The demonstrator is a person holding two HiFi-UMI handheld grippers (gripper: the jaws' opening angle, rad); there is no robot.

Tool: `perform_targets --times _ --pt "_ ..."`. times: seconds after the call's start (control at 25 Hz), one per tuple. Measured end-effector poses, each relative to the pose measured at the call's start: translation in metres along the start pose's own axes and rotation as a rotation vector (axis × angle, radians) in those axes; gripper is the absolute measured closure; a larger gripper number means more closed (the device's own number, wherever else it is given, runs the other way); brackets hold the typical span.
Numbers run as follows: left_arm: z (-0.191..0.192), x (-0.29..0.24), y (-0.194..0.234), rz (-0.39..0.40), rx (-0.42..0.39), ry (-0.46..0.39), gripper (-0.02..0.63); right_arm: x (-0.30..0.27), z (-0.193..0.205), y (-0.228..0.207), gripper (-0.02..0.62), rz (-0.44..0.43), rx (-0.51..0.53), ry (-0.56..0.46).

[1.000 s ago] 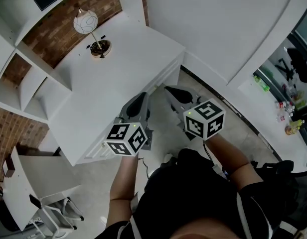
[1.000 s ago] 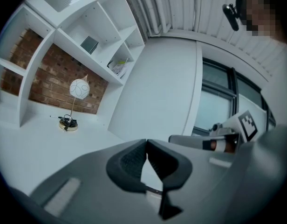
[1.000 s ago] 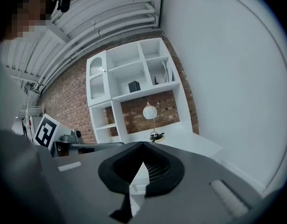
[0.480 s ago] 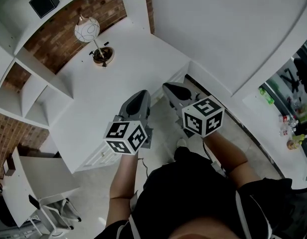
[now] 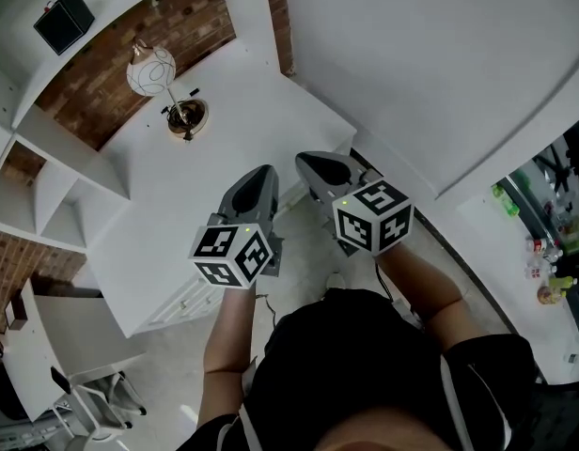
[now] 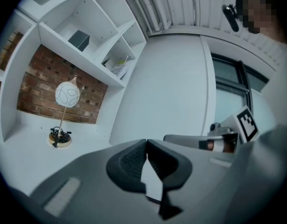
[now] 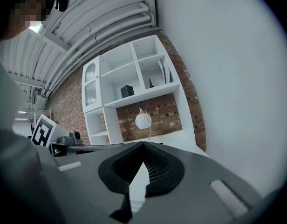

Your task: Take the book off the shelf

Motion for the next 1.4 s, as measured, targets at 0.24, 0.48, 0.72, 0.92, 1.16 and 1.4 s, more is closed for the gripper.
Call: perform_targets --times 0.24,0.48,0.72,0.92,1.16,1.4 --pt "-0.002 -0.034 -0.003 -0.011 -0.003 0.005 0.598 -0.009 -0.011 -0.031 0.597 -0.015 0.001 0.011" --pt "-0.004 -0.058 0.0 -0.043 0.001 -0.011 0.598 -0.017 -0.016 -0.053 0.597 -0.042 0.013 0.024" --pt "-0.003 -0.072 0.003 -0.07 0.0 -0.009 0.598 -0.026 -0.022 -0.069 0.597 -0.067 0.017 0.026" --pt "-0.006 -0.076 0.01 -0.085 -0.004 0.0 0.598 -0.036 -0.022 -0.069 0.597 -0.088 0.014 0.035" --pt "-0.013 -0.081 0.026 -0.086 -0.008 -0.003 0.598 -0.053 -0.027 -0.067 0.597 -0.096 0.021 0.036" --pt "-0.025 -0.099 0.046 -0.068 -0.021 -0.004 0.598 -0.076 -0.043 -0.075 0.597 -0.083 0.03 0.025"
Point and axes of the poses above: the fingertips, and each gripper's own axes: x backward along the fingers, y to its left, z out of its underside, the point moved 3 cm from there along x, backward along the fingers, and after that the axes turned 8 degrees about -x, right-handed, at the moved point
